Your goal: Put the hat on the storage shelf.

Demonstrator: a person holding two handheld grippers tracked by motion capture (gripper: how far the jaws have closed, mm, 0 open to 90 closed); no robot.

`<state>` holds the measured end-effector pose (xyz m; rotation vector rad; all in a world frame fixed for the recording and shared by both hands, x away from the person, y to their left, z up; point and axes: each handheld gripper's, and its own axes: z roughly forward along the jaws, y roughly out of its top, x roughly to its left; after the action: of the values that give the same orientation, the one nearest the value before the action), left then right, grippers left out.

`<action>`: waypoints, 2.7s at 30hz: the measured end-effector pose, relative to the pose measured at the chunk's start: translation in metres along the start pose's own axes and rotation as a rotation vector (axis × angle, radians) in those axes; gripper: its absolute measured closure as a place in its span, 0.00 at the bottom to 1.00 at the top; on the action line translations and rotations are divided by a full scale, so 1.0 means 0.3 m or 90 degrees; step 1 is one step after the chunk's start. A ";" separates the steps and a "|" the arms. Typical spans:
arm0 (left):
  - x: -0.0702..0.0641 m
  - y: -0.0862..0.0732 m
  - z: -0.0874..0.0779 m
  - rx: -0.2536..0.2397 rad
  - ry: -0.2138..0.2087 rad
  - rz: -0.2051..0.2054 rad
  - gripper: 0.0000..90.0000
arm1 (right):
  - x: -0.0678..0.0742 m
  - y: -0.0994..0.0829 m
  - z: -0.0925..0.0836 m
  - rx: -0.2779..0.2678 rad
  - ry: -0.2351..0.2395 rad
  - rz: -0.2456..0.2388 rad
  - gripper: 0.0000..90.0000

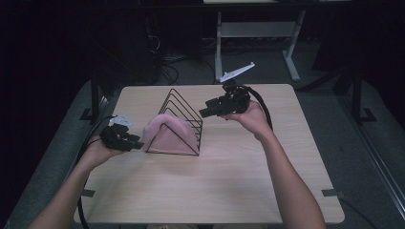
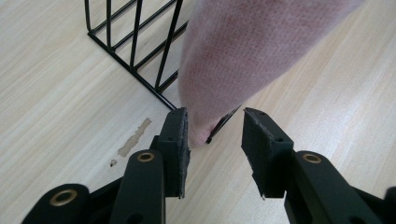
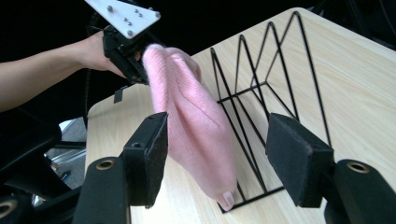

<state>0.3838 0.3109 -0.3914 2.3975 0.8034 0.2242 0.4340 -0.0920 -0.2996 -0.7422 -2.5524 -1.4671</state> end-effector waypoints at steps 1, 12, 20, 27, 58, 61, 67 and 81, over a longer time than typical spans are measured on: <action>-0.001 0.000 -0.002 0.001 0.002 0.001 0.67 | -0.003 -0.003 -0.004 -0.001 -0.001 0.001 0.42; -0.007 -0.006 -0.031 -0.017 -0.001 -0.022 0.55 | -0.027 -0.050 -0.057 -0.007 -0.022 0.023 0.37; -0.012 -0.014 -0.050 -0.027 -0.007 -0.042 0.44 | -0.038 -0.088 -0.100 -0.014 -0.041 0.030 0.35; -0.018 -0.025 -0.059 -0.035 -0.006 -0.048 0.41 | -0.053 -0.138 -0.140 -0.014 -0.058 0.049 0.34; -0.053 -0.054 -0.070 -0.087 -0.008 -0.080 0.31 | -0.114 -0.437 -0.283 -0.023 -0.120 0.148 0.29; -0.059 -0.058 -0.066 -0.086 -0.007 -0.079 0.30 | -0.115 -0.469 -0.290 -0.021 -0.122 0.158 0.28; -0.077 -0.072 -0.047 -0.079 -0.009 -0.080 0.30 | -0.119 -0.537 -0.305 -0.019 -0.127 0.177 0.28; -0.115 -0.108 -0.038 -0.093 0.004 -0.082 0.30 | -0.100 -0.685 -0.361 -0.024 -0.153 0.216 0.28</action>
<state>0.3363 0.3166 -0.4002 2.2006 0.9091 0.2317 0.3496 -0.2784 -0.4133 -1.3536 -2.4000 -1.3879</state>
